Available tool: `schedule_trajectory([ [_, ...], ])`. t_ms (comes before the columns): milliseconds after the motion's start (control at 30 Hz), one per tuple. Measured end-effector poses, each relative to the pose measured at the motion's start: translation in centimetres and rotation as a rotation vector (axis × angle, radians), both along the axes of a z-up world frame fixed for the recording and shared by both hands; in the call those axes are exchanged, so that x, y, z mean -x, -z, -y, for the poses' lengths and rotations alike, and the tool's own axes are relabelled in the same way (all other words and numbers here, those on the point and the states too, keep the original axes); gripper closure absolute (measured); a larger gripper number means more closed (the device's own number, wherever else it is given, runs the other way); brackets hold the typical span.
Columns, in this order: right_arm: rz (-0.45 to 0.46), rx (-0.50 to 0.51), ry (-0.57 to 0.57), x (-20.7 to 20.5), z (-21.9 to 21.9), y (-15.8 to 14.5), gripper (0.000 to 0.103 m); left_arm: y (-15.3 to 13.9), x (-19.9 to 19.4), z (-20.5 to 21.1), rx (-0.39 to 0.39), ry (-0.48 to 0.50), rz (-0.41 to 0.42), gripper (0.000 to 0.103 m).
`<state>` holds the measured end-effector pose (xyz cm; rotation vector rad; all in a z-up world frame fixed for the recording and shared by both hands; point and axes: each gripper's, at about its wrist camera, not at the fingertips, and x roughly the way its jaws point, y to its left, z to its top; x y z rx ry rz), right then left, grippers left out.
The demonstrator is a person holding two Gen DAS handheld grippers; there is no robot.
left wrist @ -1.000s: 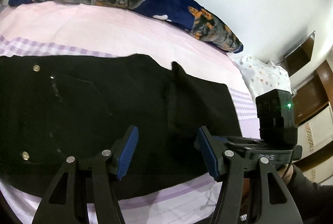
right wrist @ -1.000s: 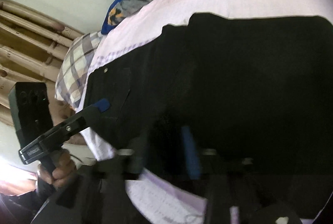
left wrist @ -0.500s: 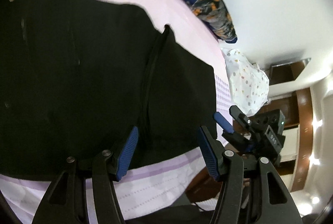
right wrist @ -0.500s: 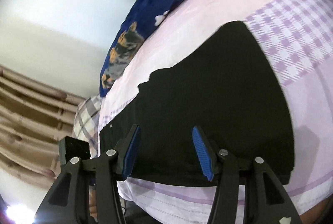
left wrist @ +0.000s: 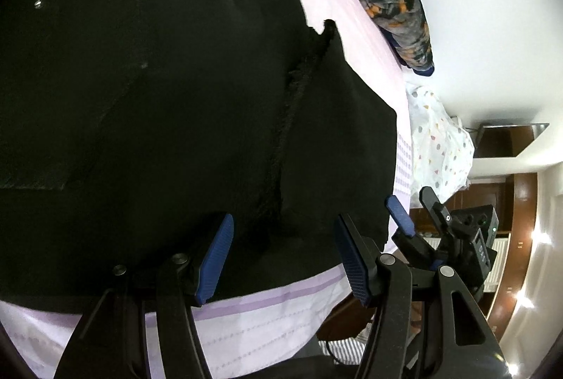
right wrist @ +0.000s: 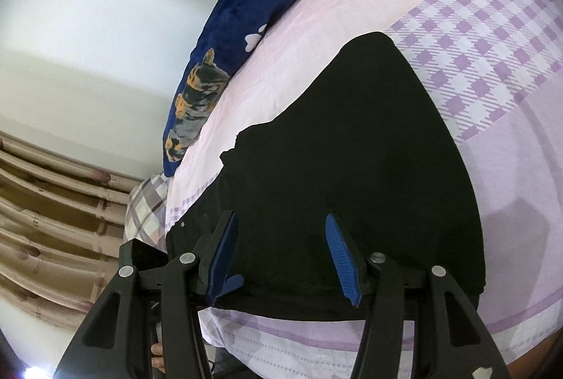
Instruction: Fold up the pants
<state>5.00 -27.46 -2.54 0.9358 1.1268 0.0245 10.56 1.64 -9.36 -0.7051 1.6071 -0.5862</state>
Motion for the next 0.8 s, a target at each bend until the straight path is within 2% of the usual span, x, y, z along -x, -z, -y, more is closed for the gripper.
schedule_trajectory([
  [433, -0.004, -0.018, 0.018, 0.1, 0.4, 0.4, 0.052, 0.6, 0.1, 1.9, 0.062, 0.008, -0.023, 0.045],
  [500, -0.006, -0.021, 0.021, 0.1, 0.4, 0.4, 0.052, 0.7, 0.2, 2.2, 0.057, 0.014, -0.024, 0.052],
  [567, -0.008, -0.02, 0.021, 0.1, 0.4, 0.4, 0.052, 1.1, 0.2, 2.4, 0.063, 0.015, -0.042, 0.066],
  [700, -0.005, -0.012, 0.024, 0.1, 0.4, 0.3, 0.052, 1.8, -0.1, 3.1, 0.066, 0.004, -0.063, 0.079],
  [733, -0.006, -0.011, 0.026, 0.1, 0.5, 0.4, 0.052, 1.8, -0.2, 3.4, 0.049, 0.009, -0.059, 0.089],
  [800, -0.008, -0.007, 0.034, 0.2, 0.7, 0.3, 0.052, 1.6, -0.1, 3.6, 0.021, 0.021, -0.036, 0.093],
])
